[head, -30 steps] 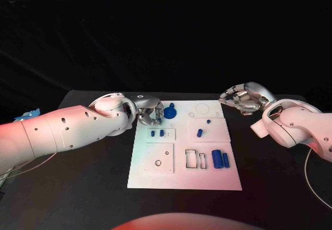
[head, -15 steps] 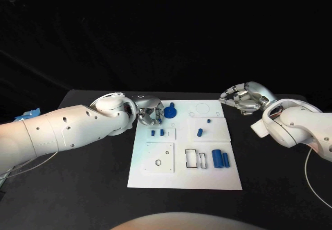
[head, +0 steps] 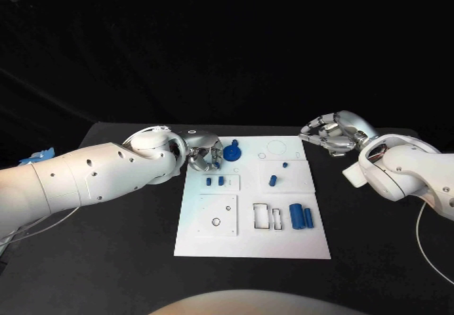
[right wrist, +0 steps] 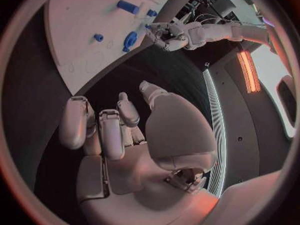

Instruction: Assemble the parts on the task board

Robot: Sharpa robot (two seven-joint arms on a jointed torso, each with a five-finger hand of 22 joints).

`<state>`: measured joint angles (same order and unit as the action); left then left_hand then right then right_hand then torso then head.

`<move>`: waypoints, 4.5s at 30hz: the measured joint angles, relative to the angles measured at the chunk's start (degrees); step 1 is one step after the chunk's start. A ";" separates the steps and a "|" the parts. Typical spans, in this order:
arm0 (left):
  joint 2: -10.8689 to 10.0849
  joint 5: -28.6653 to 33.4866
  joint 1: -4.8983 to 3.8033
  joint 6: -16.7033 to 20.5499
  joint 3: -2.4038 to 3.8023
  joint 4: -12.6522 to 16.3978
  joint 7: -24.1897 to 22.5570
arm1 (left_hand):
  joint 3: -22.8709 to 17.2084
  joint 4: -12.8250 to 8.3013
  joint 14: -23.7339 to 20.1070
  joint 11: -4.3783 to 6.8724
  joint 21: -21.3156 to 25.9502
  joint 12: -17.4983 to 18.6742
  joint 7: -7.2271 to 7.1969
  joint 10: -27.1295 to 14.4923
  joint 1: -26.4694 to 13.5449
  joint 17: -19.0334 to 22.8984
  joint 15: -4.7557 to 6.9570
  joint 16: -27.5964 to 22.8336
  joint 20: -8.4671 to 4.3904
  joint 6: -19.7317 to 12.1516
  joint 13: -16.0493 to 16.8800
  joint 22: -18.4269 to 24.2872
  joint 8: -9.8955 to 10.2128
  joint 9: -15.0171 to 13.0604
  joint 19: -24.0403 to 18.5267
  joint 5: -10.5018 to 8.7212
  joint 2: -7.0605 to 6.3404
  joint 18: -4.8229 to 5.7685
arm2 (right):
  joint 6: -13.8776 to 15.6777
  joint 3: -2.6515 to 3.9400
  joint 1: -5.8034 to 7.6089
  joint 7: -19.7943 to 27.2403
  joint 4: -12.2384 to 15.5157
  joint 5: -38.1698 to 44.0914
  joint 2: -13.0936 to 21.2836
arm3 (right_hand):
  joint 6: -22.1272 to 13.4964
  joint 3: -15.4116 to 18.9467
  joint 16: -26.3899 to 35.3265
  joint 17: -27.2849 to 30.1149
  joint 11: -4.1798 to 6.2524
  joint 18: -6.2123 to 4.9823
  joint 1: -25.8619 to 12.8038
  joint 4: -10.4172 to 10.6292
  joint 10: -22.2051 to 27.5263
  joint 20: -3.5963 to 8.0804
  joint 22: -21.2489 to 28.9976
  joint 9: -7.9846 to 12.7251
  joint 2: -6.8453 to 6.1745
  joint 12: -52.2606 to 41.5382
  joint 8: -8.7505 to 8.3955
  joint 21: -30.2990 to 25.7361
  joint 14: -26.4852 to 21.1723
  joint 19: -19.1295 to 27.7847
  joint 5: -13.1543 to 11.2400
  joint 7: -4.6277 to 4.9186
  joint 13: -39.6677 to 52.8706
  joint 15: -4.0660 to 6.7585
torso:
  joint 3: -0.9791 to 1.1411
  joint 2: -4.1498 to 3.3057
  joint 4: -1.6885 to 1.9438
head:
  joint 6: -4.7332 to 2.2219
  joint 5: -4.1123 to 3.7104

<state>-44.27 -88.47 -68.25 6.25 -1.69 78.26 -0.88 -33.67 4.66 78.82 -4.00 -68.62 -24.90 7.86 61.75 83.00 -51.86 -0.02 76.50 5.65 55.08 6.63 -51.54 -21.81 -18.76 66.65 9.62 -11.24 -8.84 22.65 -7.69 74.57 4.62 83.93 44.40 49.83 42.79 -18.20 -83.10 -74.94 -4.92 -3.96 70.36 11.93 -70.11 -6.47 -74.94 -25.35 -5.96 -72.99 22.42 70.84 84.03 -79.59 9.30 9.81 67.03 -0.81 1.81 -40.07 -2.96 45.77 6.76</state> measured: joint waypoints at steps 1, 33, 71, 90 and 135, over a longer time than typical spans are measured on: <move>0.04 0.00 0.00 -0.05 -0.01 -0.04 0.01 | 0.00 0.00 0.00 0.00 0.00 0.00 0.00 0.00 0.00 0.00 0.00 0.00 0.00 0.00 0.00 0.00 0.00 0.00 0.00 0.00 0.00 0.00 | 0.00 0.00 0.00 0.01 0.00 0.00 0.00 | 0.00 0.00 0.00 0.00 0.00 0.00 0.00 0.00 0.00 0.00 0.00 0.00 0.00 0.00 0.00 0.00 0.00 0.00 0.00 0.00 0.00 0.00 | -0.01 -0.01 0.00 | 0.01 -0.01; 0.60 -0.09 0.21 -1.84 0.04 -0.48 0.08 | 0.00 0.00 0.00 0.22 0.00 0.30 -0.08 0.63 0.00 0.28 0.00 0.00 0.00 0.74 0.33 0.42 0.33 -0.06 0.00 -0.12 0.00 0.00 | 0.06 0.00 0.00 0.10 -0.03 0.02 -0.09 | 0.00 0.00 0.00 0.02 0.00 0.00 0.00 0.00 0.00 0.00 0.02 0.00 0.00 0.00 -0.03 0.00 0.00 0.00 0.00 0.00 0.00 0.00 | -0.03 0.01 0.06 | 0.52 -0.15; 0.59 0.03 0.36 -3.01 -0.10 -1.16 0.38 | -1.29 -0.47 -4.36 -1.97 5.34 7.16 1.34 -3.25 -1.73 9.21 -1.47 -3.41 1.16 -5.42 -0.45 8.57 7.10 2.66 -5.88 -0.11 -1.73 -0.01 | 0.19 0.00 -0.05 0.18 -0.24 0.03 -0.19 | 0.00 0.16 0.22 0.03 0.00 0.00 0.00 0.16 0.00 0.00 0.00 0.06 0.00 0.00 0.19 -0.30 0.00 0.00 0.00 0.00 -0.13 0.00 | -0.07 0.03 0.07 | 0.48 -0.10; -2.60 9.69 0.34 0.69 0.92 -2.74 0.29 | -0.97 -0.38 -11.79 -3.35 9.97 5.86 2.69 -8.12 -2.13 22.42 -2.60 -10.79 2.25 -5.71 -0.43 14.23 7.74 2.98 -10.33 -0.31 -2.12 -0.94 | -1.80 0.00 -0.19 -0.02 -1.88 5.62 -0.82 | 1.99 -13.27 9.98 9.88 -0.83 -2.70 7.52 -6.11 18.18 -0.49 5.41 4.36 -3.21 41.29 -1.44 -12.46 -1.79 5.19 -1.47 0.69 -40.61 -0.42 | -0.03 0.05 -0.03 | -0.24 -0.80; -10.75 79.65 0.63 7.00 1.73 10.91 -26.74 | 8.15 4.99 -16.27 -1.84 24.47 -8.33 1.95 -5.93 -4.43 28.60 -2.14 -21.71 1.94 -3.56 4.35 24.48 3.60 0.56 -10.33 -0.51 1.46 -0.92 | -8.72 -0.56 -2.66 -10.85 -3.23 53.07 -8.97 | 7.17 -17.63 9.06 8.25 -1.23 -2.71 3.38 -10.84 9.39 -0.50 1.53 6.75 -5.81 57.38 -4.93 -8.61 -0.30 2.12 -3.33 0.62 -58.32 -0.51 | -0.05 -0.12 0.06 | -0.76 -3.35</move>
<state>-55.02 -8.82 -67.62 13.25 0.04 89.17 -27.61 -25.52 9.64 62.55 -5.84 -44.16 -33.23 9.81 55.82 78.57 -23.26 -2.16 54.79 7.59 51.51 10.98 -27.06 -18.21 -18.20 56.32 9.10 -9.78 -9.76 13.92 -8.25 71.92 -6.23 80.69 97.47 40.86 49.96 -35.83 -74.04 -66.69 -6.16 -6.67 73.74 1.09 -60.73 -6.98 -73.41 -18.60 -11.77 -15.61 17.49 62.23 83.73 -77.47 5.97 10.43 8.71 -1.32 1.76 -40.19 -2.90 45.01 3.42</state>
